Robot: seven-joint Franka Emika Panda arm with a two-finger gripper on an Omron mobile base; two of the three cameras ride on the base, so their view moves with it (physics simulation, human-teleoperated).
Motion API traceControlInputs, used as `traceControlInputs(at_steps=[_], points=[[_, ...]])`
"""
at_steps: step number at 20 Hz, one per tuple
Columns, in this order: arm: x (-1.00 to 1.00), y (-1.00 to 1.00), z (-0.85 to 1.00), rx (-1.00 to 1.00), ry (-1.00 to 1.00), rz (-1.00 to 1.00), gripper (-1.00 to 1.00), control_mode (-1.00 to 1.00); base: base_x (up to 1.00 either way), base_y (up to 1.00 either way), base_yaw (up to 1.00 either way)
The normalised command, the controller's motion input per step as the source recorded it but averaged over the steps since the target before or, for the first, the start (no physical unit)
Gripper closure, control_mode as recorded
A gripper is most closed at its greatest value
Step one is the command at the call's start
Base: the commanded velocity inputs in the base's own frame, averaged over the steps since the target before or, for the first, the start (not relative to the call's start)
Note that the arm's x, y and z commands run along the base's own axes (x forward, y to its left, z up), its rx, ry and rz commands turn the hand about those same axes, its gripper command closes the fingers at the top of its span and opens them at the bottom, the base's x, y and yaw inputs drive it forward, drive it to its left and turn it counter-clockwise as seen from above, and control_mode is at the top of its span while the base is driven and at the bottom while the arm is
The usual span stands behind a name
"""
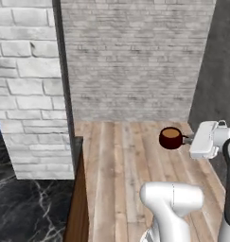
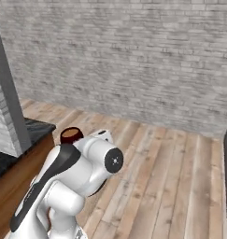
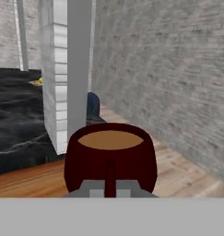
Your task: Pick up the brewed coffee from the coffee machine and place it next to the breakfast plate on the dining counter.
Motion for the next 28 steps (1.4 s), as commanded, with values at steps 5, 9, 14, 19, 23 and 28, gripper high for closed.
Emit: traceControlInputs(at_steps=[5,9,14,19,23,28], points=[[0.00,0.00,0.00,0.00,0.00,0.00,1.00,1.00,1.00,-0.42,0.56],[0.00,0.00,0.00,0.00,0.00,0.00,1.00,1.00,1.00,-0.76,0.48],[0.00,0.00,0.00,0.00,0.00,0.00,1.00,1.00,0.91,-0.89,0.46],[0.00,0.00,0.00,0.00,0.00,0.00,1.00,1.00,0.90,-0.82,0.48],[0.00,0.00,0.00,0.00,0.00,0.00,1.00,1.00,1.00,-0.47,0.60],[0.00,0.00,0.00,0.00,0.00,0.00,1.00,1.00,1.00,-0.40,0.65]])
